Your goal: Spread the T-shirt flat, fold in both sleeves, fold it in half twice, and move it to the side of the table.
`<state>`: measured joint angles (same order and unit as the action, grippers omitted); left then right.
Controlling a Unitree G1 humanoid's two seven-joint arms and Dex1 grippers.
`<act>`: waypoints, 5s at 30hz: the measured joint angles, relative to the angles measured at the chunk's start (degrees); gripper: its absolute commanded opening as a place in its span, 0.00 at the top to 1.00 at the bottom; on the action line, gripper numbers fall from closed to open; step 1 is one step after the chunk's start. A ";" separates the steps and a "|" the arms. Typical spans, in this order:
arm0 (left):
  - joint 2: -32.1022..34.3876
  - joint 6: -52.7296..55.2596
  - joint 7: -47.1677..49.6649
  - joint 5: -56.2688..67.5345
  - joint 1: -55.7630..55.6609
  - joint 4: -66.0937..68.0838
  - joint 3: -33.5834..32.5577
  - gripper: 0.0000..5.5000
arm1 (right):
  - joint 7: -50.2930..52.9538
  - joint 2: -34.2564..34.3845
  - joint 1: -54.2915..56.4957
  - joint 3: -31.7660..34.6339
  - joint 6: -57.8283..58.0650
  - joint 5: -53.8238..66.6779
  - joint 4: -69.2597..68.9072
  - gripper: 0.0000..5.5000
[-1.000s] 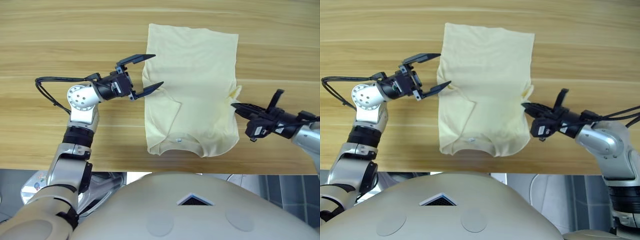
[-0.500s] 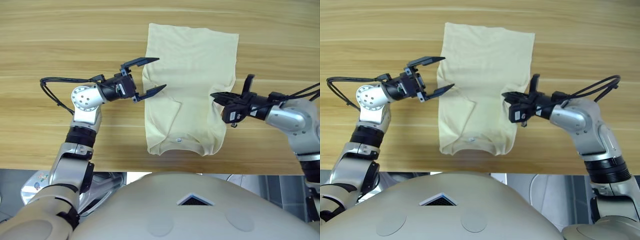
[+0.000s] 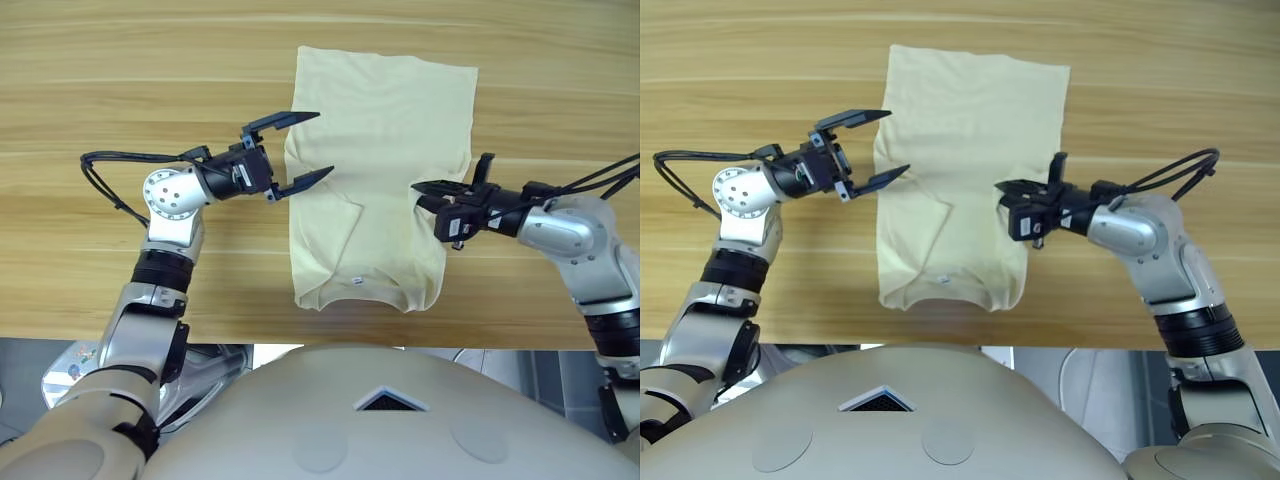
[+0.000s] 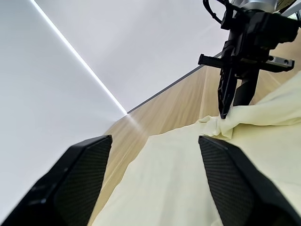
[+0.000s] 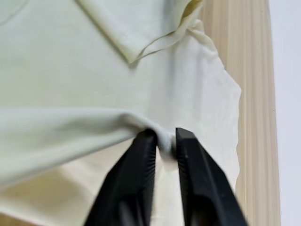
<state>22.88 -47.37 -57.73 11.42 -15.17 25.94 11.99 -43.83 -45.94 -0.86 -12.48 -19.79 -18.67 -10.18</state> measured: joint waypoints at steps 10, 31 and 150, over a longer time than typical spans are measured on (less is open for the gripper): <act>-0.52 0.00 0.02 0.00 -0.01 0.37 0.00 0.37 | 0.06 4.17 0.97 -1.79 0.87 2.39 0.85 0.45; -0.83 0.28 0.29 0.18 -0.42 0.36 -0.16 0.37 | -4.72 -2.61 -28.29 26.50 -6.41 19.24 -10.25 0.02; 15.46 5.28 -11.76 -4.50 17.70 -15.74 14.78 0.93 | -3.68 -8.30 -34.00 7.53 -12.91 13.10 -4.36 0.96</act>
<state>38.34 -42.09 -69.49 6.92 2.53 10.20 26.77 -47.51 -54.24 -34.86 -4.95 -32.70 -5.58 -14.54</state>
